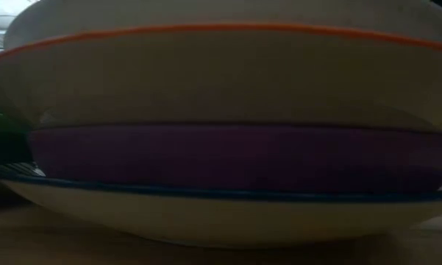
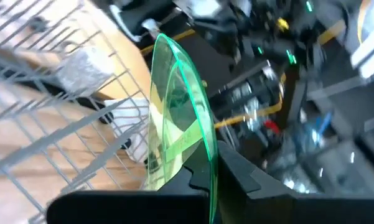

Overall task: Sort dishes
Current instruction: Put the green plate into the dish rack

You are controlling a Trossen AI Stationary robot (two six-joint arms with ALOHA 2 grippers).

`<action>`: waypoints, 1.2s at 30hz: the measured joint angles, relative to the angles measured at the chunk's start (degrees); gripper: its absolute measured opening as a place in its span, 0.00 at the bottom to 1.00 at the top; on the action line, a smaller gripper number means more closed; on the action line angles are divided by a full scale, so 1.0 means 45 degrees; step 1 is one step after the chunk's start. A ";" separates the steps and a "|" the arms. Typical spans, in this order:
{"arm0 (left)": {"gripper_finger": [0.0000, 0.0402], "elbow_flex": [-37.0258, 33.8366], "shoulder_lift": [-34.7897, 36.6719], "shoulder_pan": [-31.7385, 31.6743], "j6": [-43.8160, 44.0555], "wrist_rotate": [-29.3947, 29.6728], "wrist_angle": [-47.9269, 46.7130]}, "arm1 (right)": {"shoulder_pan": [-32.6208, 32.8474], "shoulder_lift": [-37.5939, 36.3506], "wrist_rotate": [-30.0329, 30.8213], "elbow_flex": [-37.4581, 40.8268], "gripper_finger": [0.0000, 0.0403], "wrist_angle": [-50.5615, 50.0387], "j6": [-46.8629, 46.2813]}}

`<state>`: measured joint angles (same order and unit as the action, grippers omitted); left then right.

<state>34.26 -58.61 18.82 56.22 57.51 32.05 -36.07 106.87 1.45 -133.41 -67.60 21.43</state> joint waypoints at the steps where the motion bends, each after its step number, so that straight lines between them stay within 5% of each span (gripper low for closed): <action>1: 0.00 0.0000 0.0000 0.0002 0.0603 0.0255 -0.0108 | -0.0185 0.0001 0.0001 0.0032 0.24 -0.0080 0.0025; 14: 0.00 0.0000 0.0000 -0.0081 0.7399 0.1093 -0.3935 | -0.2265 0.0024 -0.0426 0.0214 0.24 -0.1193 0.0038; 24: 0.00 0.2024 0.0068 -0.1147 0.6984 0.0160 -0.7847 | -0.2979 0.0024 -0.1490 0.2309 0.24 -0.1208 0.0694; 30: 0.00 0.4055 -0.0262 -0.1787 0.9293 -0.1044 -1.2283 | -0.3096 0.0024 -0.1564 0.4121 0.24 0.0074 0.0701; 36: 0.00 0.4643 -0.0792 -0.1805 1.1011 -0.1411 -1.3464 | -0.3081 0.0024 -0.1568 0.5634 0.24 0.1912 0.1009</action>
<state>55.16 -62.17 10.70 105.77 51.16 -28.53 -49.93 106.98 -5.61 -108.06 -58.99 25.98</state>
